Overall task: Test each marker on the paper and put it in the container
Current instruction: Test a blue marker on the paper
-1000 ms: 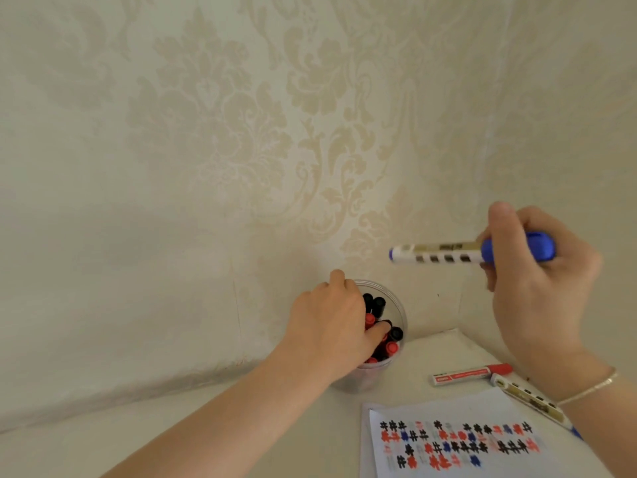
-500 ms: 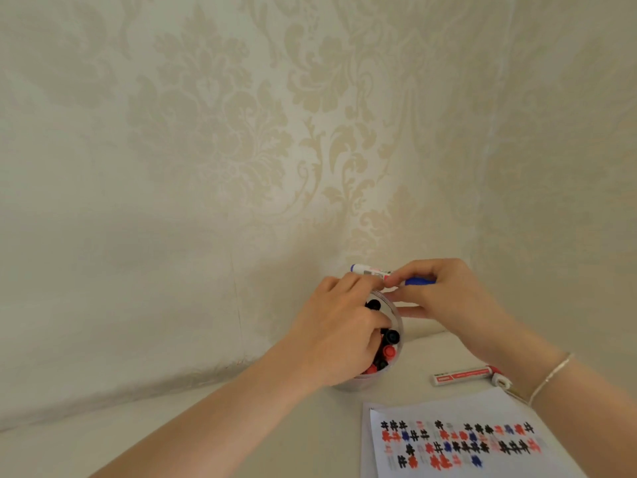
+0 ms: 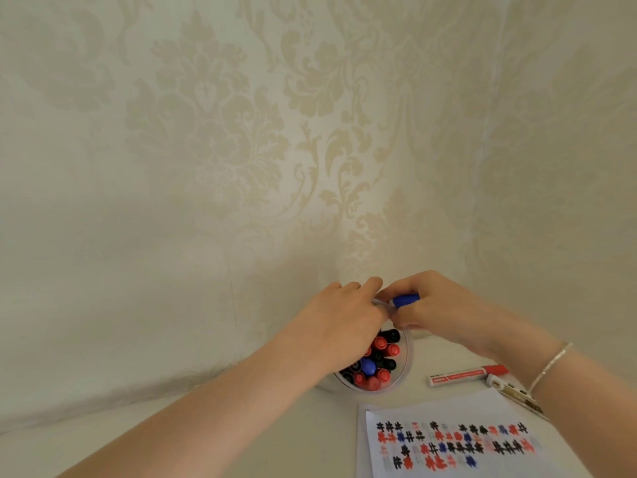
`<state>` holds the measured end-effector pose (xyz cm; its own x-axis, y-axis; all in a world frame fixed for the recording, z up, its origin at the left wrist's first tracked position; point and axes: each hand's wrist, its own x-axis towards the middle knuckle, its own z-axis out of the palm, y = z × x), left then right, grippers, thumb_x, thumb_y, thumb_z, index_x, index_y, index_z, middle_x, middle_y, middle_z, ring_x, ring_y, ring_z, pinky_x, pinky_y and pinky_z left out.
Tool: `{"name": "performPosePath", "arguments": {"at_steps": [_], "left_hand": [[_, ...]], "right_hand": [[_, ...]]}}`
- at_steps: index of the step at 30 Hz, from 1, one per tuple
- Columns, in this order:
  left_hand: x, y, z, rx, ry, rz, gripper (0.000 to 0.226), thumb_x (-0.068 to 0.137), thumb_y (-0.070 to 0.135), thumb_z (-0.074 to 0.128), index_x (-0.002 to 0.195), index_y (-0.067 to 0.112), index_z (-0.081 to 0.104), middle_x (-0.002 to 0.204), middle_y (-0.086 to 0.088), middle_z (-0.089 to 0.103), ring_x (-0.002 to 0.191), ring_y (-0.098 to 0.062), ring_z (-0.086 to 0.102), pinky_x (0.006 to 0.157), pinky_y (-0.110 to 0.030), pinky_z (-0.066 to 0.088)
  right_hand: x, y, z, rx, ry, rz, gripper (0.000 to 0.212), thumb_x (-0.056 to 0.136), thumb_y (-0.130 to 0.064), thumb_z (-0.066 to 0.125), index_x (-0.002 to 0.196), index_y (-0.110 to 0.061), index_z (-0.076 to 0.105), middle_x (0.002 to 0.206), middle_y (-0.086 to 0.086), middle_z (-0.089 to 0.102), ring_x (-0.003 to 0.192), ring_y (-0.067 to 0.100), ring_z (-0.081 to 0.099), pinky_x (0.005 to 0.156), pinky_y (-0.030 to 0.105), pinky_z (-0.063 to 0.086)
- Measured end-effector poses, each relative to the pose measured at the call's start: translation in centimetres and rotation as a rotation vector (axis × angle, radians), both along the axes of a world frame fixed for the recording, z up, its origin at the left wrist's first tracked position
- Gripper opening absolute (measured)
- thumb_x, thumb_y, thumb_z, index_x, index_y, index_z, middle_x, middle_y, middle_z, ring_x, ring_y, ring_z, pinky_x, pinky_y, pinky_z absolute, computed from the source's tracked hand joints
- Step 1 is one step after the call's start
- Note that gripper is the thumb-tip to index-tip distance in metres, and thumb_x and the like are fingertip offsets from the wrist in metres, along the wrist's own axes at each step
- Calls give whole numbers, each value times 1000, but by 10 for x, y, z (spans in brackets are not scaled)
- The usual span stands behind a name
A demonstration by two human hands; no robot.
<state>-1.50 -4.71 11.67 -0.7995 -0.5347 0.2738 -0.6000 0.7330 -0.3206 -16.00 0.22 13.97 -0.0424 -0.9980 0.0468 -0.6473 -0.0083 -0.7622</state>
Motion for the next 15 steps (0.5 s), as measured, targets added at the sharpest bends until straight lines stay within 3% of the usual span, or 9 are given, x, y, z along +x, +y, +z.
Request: {"name": "performPosePath", "arguments": {"at_steps": [2, 5, 10, 15], "left_hand": [[-1, -1, 2, 22, 5, 41, 34, 98, 14, 41, 129, 19, 53, 146, -8, 32, 102, -30, 58, 79, -40, 49], [0, -1, 7, 28, -8, 87, 37, 98, 12, 42, 132, 20, 52, 156, -7, 21, 111, -32, 56, 80, -40, 50], [6, 2, 4, 14, -62, 186, 39, 96, 12, 39, 131, 15, 55, 157, -15, 6, 127, -30, 37, 94, -38, 39], [10, -12, 4, 103, 76, 195, 40, 95, 30, 34, 126, 32, 59, 158, -1, 7, 127, -25, 33, 98, -38, 29]], "right_hand": [[-4, 0, -1, -11, -20, -15, 28, 83, -1, 61, 95, -23, 74, 97, 11, 72, 91, 23, 68, 83, 28, 53], [-5, 0, -2, -51, -40, -47, 21, 83, -7, 67, 92, -24, 75, 95, 7, 72, 84, 17, 70, 79, 26, 57], [5, -2, 2, -113, -130, -104, 15, 78, -5, 72, 88, -16, 76, 84, 0, 68, 55, 0, 65, 51, 9, 47], [18, -8, 6, -130, -109, -97, 16, 75, -5, 72, 88, -13, 76, 81, 4, 69, 64, 12, 71, 49, 10, 46]]}}
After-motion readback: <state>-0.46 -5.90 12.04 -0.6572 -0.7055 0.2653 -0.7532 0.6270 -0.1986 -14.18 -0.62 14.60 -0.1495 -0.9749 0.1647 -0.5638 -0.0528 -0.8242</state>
